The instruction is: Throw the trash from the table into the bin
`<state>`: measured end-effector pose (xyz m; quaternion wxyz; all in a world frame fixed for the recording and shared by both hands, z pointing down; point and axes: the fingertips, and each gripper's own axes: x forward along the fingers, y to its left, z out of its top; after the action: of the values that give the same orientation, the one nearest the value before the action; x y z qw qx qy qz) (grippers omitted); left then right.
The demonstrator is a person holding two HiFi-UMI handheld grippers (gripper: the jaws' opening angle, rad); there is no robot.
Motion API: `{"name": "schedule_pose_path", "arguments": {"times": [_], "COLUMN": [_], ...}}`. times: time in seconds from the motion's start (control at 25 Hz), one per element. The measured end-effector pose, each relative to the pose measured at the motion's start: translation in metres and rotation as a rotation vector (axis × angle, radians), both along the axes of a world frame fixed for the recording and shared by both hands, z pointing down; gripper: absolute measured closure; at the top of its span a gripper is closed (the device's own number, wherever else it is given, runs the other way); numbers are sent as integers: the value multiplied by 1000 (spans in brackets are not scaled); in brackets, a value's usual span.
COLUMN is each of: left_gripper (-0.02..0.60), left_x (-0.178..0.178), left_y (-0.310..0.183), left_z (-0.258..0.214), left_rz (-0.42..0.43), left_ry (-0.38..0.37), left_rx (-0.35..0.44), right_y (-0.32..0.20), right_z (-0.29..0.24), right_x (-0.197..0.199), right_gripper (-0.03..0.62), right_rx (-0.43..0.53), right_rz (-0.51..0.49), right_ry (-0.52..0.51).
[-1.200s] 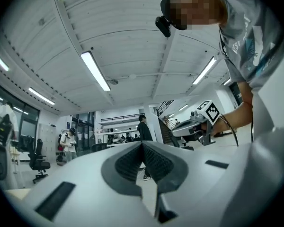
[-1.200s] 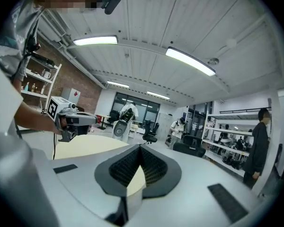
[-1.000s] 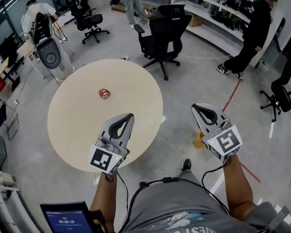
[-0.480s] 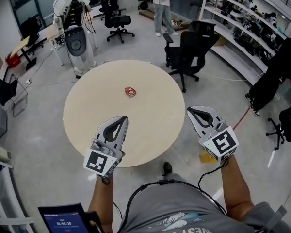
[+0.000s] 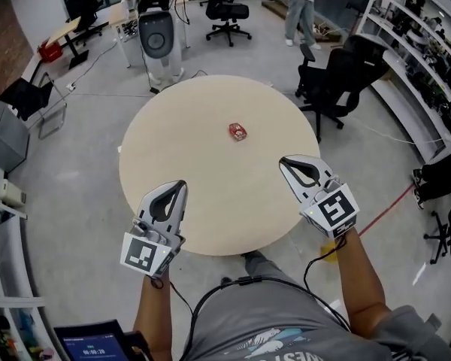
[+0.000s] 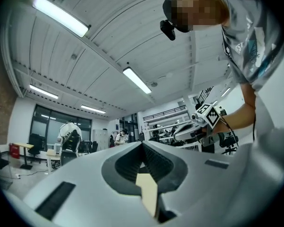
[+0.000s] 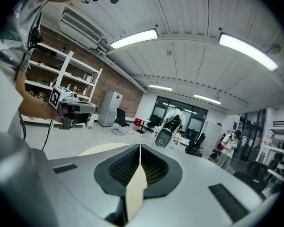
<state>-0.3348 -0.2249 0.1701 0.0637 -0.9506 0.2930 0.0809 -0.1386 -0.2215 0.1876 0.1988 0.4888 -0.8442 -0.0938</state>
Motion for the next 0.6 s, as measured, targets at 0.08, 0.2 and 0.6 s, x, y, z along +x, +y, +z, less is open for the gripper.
{"name": "schedule_pose_path", "arguments": {"times": [0.08, 0.2, 0.6], "left_gripper": [538, 538, 538], "left_x": [-4, 0, 34], "left_y": [-20, -51, -154], "left_z": [11, 31, 106], "left_rz": [-27, -60, -108], "left_ry": [-16, -43, -94], "left_rx": [-24, -75, -248], "right_y": [-31, -79, -236], "right_z": [16, 43, 145], "right_x": [-6, -5, 10], "right_gripper": [583, 582, 467], "right_rx": [-35, -96, -283], "right_rz": [-36, -83, -150], "right_ry": [-2, -5, -18]}}
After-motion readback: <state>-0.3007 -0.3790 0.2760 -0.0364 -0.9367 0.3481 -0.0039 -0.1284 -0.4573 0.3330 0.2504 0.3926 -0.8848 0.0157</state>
